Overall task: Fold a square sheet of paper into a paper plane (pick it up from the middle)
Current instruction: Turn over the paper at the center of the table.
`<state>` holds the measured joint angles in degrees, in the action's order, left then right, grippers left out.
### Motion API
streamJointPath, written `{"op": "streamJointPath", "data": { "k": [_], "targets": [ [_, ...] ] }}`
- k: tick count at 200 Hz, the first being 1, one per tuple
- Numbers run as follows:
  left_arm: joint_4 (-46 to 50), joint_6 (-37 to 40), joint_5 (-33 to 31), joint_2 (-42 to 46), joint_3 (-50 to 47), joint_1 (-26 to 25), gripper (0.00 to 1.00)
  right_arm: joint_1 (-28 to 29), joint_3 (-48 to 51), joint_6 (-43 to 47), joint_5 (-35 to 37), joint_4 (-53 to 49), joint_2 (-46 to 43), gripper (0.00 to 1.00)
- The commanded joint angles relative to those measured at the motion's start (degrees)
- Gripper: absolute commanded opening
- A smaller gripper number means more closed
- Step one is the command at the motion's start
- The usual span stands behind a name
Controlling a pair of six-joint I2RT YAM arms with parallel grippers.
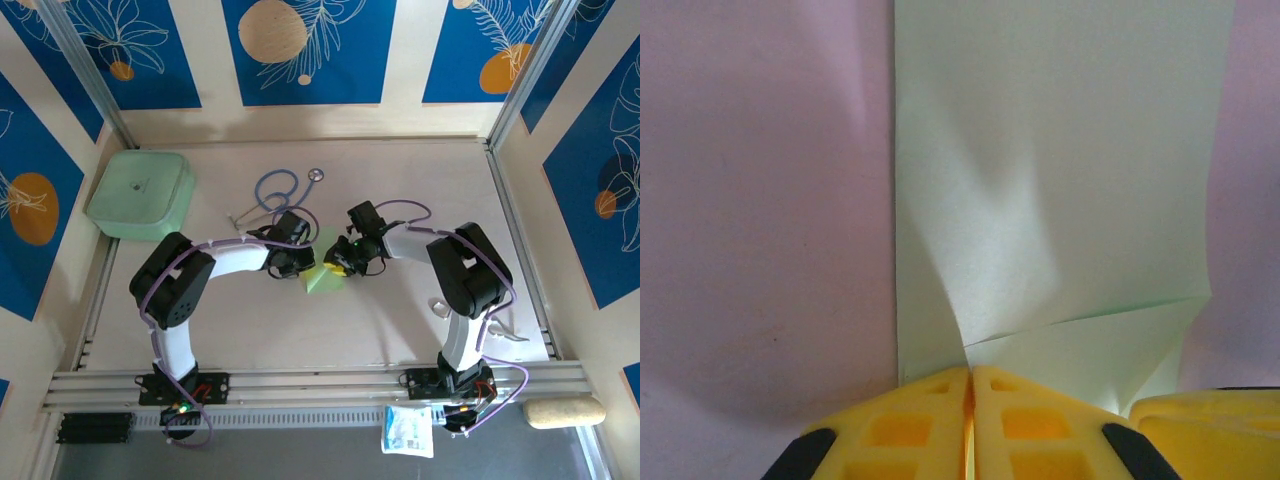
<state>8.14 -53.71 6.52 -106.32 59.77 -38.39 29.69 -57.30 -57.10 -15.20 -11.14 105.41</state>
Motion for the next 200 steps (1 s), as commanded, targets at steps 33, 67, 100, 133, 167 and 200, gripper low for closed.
{"op": "streamJointPath", "data": {
  "k": [33,67,100,133,167,200],
  "targets": [
    [2.2,-1.3,-0.3,-0.7,-2.5,0.6,0.1,0.6,-1.3,-0.3,-2.4,0.5,1.6,0.25],
    [1.9,-1.3,-0.2,-0.5,-2.6,0.6,0.1,0.7,-0.9,0.3,-3.6,2.7,1.6,0.22],
    [2.2,-1.1,-0.3,-0.5,-2.7,0.8,0.11,0.7,-0.1,0.4,-5.1,5.4,2.0,0.21],
    [2.0,-1.3,-0.3,-0.4,-3.0,0.9,0.1,0.7,1.5,1.1,-5.2,6.9,1.2,0.21],
    [1.7,-1.2,0.6,0.0,-3.0,1.4,0.1,0.9,2.0,2.4,-6.1,8.2,1.2,0.18],
    [1.2,1.1,5.5,1.3,-1.8,3.0,0.12,1.9,1.4,2.9,-4.5,7.4,1.8,0.12]
  ]
}}
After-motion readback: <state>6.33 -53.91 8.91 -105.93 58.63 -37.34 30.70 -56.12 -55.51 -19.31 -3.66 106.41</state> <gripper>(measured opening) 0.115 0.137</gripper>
